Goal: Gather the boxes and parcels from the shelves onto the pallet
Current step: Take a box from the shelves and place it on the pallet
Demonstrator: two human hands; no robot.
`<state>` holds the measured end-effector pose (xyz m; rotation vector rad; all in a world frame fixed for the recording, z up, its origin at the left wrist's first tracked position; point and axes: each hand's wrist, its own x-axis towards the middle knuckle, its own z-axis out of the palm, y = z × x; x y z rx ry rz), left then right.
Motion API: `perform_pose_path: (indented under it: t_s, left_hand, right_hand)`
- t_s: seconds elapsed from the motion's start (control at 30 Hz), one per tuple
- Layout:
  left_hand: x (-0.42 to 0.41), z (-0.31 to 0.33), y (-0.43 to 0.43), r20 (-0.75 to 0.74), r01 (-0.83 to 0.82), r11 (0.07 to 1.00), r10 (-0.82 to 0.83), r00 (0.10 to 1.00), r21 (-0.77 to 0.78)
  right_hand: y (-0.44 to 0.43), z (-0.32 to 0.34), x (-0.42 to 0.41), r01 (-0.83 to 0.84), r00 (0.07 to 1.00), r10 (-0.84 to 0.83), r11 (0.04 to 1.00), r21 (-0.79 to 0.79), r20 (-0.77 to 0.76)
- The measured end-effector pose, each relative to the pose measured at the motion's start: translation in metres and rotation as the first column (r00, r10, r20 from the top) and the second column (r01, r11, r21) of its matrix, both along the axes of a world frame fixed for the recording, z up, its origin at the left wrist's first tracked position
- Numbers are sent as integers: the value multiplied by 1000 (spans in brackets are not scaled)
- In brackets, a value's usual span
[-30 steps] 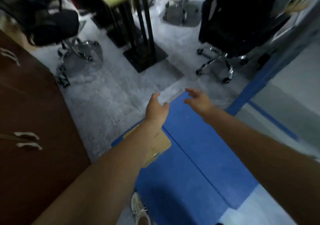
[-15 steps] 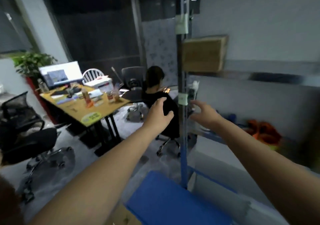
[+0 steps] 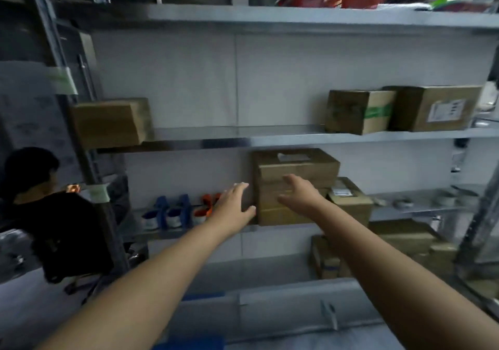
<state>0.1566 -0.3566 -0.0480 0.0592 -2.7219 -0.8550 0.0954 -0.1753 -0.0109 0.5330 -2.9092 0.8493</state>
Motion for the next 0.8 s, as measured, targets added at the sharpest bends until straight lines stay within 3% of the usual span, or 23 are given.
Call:
perform_pose_path:
  t_s: [0.27, 0.43, 0.6, 0.8]
  left_hand:
    - [-77, 17, 185, 21, 216, 975, -216, 976, -41]
    - [-152, -7, 327, 78, 278, 959, -273, 959, -53]
    - [-212, -21, 505, 136, 464, 885, -463, 876, 24]
    - [-265, -41, 654, 128, 608, 787, -617, 777, 105]
  right_hand:
    - [198, 0, -40, 193, 981, -193, 981, -7, 34]
    - [351, -29, -75, 277, 958, -282, 957, 80, 50]
    - [527, -61, -86, 464, 870, -470, 883, 75, 152]
    - [676, -76, -112, 658, 742, -627, 749, -78, 236]
